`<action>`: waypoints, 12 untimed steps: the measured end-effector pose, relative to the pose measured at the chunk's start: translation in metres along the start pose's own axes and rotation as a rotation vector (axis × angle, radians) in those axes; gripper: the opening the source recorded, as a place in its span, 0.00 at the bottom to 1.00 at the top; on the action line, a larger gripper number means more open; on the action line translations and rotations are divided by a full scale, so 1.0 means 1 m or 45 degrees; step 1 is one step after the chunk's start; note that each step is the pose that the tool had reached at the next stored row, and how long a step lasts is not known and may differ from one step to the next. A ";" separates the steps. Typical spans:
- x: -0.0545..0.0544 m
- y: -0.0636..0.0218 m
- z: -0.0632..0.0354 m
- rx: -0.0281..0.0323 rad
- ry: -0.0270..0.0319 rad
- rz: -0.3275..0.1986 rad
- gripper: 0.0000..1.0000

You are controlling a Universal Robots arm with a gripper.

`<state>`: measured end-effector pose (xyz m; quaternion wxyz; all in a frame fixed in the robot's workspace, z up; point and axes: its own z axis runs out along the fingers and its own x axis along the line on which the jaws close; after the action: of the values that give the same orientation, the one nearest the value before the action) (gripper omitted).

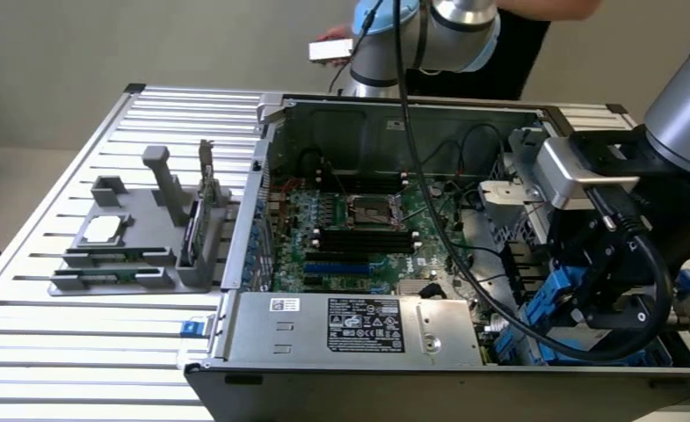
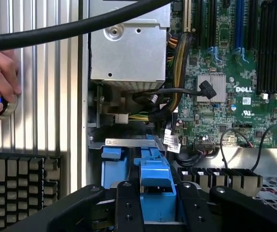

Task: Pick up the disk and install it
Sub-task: 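Insert the disk into the insertion slot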

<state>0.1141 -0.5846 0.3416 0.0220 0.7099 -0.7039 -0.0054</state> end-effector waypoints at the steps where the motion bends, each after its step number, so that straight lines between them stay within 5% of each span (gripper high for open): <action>1: 0.000 0.0000 0.0001 -0.0001 0.0018 0.000 0.34; 2: 0.000 0.0000 0.0003 0.0000 0.0034 0.000 0.41; 12: -0.005 -0.0007 0.0001 -0.0002 0.0246 0.001 0.41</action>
<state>0.1148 -0.5798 0.3414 0.0289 0.7097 -0.7040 0.0014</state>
